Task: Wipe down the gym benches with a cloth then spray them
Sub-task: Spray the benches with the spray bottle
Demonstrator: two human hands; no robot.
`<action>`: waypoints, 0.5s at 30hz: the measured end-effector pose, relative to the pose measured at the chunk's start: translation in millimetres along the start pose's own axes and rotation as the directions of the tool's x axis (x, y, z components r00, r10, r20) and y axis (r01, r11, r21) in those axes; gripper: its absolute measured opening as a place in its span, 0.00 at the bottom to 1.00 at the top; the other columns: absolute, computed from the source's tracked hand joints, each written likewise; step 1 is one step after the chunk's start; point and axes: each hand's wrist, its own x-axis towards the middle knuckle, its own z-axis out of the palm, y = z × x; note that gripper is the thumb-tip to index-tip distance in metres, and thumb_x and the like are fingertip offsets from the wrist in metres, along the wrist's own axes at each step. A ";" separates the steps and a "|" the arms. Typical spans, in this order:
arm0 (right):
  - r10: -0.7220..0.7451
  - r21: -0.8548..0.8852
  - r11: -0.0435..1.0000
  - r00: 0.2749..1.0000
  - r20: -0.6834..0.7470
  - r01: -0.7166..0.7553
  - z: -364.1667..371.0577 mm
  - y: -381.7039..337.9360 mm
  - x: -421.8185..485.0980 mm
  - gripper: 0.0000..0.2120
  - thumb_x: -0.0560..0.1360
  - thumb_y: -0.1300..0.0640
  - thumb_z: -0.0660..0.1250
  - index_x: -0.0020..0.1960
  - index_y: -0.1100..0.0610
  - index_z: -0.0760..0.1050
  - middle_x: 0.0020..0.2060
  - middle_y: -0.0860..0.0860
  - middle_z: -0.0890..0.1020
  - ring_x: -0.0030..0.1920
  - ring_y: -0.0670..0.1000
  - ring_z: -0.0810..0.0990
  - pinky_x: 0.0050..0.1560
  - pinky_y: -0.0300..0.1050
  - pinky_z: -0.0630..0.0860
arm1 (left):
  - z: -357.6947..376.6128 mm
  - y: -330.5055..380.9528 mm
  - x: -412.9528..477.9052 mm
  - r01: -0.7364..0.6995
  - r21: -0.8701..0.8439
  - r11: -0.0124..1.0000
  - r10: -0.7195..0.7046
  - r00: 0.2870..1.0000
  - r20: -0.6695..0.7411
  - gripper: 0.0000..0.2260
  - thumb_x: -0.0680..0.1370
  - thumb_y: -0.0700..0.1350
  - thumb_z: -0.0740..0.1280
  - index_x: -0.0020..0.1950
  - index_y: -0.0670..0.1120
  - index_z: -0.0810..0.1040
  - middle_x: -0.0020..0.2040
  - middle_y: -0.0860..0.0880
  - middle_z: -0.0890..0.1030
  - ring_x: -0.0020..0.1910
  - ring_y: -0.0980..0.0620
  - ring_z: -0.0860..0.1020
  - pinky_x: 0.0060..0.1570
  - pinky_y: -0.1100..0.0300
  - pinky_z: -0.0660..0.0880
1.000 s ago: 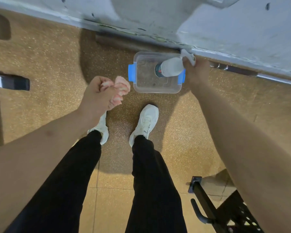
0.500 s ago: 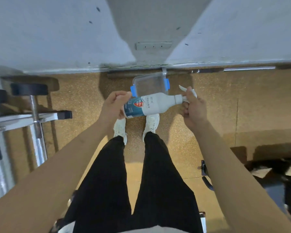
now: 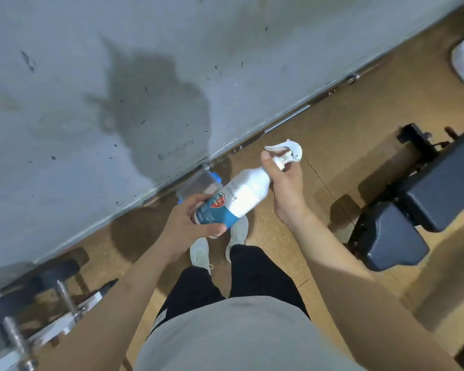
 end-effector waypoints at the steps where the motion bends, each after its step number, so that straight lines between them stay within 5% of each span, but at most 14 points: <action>1: 0.007 0.070 0.998 1.000 0.012 -0.008 -5.1 -6.3 -10.7 0.10 0.73 0.55 0.75 0.53 0.53 0.80 0.43 0.48 0.82 0.44 0.48 0.81 0.46 0.46 0.79 | 8.1 7.8 -3.7 0.004 0.008 1.000 -0.005 0.998 0.060 0.30 0.67 0.38 0.82 0.66 0.52 0.78 0.60 0.54 0.84 0.57 0.53 0.84 0.48 0.58 0.83; 4: -0.020 0.249 0.968 1.000 -0.003 0.020 -32.6 -23.2 -37.8 0.21 0.73 0.61 0.74 0.64 0.50 0.76 0.59 0.53 0.82 0.56 0.58 0.82 0.58 0.54 0.80 | 36.7 27.8 -10.5 0.003 0.058 0.998 -0.016 0.977 0.213 0.31 0.67 0.43 0.83 0.68 0.49 0.77 0.60 0.50 0.84 0.57 0.49 0.85 0.52 0.56 0.83; 6: -0.062 0.279 0.957 0.996 -0.071 0.080 -56.1 -35.1 -53.5 0.27 0.72 0.61 0.73 0.70 0.53 0.72 0.65 0.53 0.79 0.55 0.59 0.83 0.58 0.54 0.80 | 56.9 38.5 -11.3 0.006 0.093 0.996 -0.032 0.960 0.277 0.34 0.63 0.49 0.83 0.68 0.49 0.77 0.60 0.50 0.85 0.57 0.48 0.85 0.55 0.53 0.83; 10: -0.115 0.215 0.959 0.947 -0.301 0.185 -108.1 -51.0 -78.4 0.24 0.76 0.62 0.72 0.69 0.56 0.70 0.56 0.47 0.82 0.50 0.56 0.85 0.53 0.55 0.81 | 108.9 59.0 -4.9 -0.013 0.219 0.976 -0.081 0.906 0.414 0.28 0.70 0.42 0.81 0.68 0.49 0.77 0.58 0.54 0.86 0.57 0.51 0.85 0.52 0.57 0.83; 15: -0.119 0.130 0.965 0.823 -0.555 0.227 -192.3 -57.0 -92.8 0.24 0.72 0.63 0.72 0.64 0.46 0.72 0.63 0.44 0.79 0.49 0.54 0.85 0.57 0.62 0.81 | 197.7 75.4 15.1 -0.097 0.399 0.912 -0.135 0.847 0.514 0.23 0.72 0.41 0.79 0.62 0.60 0.80 0.57 0.61 0.85 0.59 0.56 0.83 0.57 0.55 0.82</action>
